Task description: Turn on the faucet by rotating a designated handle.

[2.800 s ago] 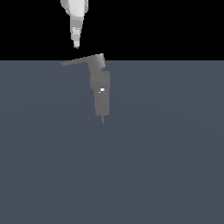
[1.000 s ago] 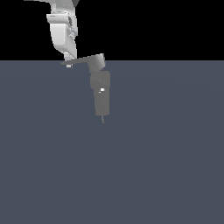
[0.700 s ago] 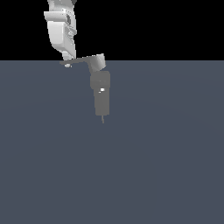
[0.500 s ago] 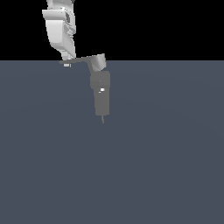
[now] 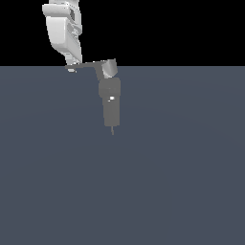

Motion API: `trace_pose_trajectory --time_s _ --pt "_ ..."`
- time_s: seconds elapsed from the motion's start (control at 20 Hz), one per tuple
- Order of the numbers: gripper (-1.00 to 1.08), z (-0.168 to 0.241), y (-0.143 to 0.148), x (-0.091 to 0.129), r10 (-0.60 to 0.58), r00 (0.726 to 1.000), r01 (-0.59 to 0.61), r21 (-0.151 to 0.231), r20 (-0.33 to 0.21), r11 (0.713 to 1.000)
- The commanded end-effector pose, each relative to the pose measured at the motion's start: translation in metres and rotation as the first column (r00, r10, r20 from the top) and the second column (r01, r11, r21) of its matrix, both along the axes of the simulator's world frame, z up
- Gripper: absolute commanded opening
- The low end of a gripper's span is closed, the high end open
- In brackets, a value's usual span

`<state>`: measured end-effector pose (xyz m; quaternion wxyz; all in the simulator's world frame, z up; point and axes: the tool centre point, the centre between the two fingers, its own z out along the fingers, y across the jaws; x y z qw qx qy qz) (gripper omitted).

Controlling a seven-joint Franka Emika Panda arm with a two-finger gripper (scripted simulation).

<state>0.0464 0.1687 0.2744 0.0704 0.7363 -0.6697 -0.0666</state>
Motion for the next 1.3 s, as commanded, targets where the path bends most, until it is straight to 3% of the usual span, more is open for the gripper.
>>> trace_pose_trajectory --time_s 0.0,0.55,1.25 --pt "-1.00 0.002 0.000 -0.008 0.001 1.000 -0.001 -0.001 -0.003 1.000" --pt "-1.00 0.008 -0.002 -0.034 0.000 1.000 0.000 -0.001 -0.003 1.000" --pt "-1.00 0.010 -0.034 -0.060 -0.002 1.000 0.002 -0.004 -0.006 1.000"
